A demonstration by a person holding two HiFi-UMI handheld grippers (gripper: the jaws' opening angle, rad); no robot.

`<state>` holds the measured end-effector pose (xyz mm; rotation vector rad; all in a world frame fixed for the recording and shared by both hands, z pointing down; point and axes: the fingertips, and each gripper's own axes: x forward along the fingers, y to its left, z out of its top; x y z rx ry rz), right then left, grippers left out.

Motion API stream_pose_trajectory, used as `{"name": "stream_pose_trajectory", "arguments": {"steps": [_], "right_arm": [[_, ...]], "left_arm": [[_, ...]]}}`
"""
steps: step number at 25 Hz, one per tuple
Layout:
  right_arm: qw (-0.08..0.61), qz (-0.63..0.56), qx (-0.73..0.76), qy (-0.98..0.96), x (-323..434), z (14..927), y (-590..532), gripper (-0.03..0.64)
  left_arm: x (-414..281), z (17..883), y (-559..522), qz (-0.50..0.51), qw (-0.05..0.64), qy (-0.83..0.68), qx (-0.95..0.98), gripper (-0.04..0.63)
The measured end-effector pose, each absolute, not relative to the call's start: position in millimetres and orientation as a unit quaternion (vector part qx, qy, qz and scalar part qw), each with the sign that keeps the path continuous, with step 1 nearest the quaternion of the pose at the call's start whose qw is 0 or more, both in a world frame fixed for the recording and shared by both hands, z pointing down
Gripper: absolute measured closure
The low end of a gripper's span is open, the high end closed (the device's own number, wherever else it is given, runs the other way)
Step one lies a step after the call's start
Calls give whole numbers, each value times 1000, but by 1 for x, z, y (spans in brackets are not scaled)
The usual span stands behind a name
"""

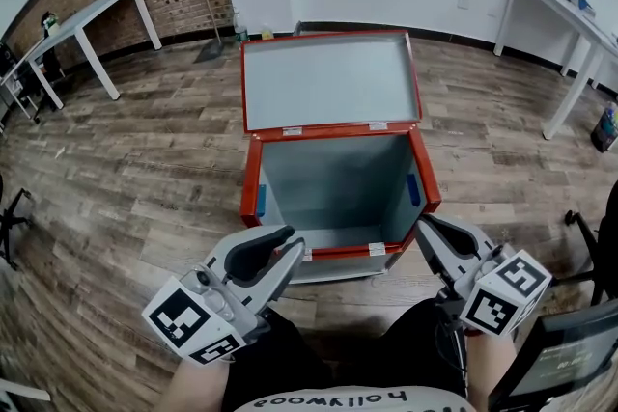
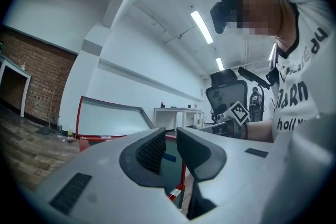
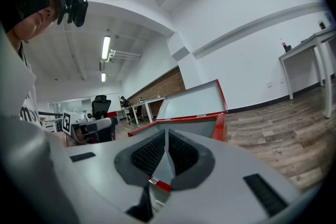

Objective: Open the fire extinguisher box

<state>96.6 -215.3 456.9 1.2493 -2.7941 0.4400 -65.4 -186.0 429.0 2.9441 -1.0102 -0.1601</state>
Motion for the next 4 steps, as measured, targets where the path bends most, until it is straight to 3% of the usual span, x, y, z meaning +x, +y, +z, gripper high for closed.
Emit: {"name": "stream_pose_trajectory", "arguments": {"steps": [4], "right_arm": [[24,145,405,-902,98,461,-219,589]], "left_arm": [[-64,431,-189,-49,7,-328,943,528]]}}
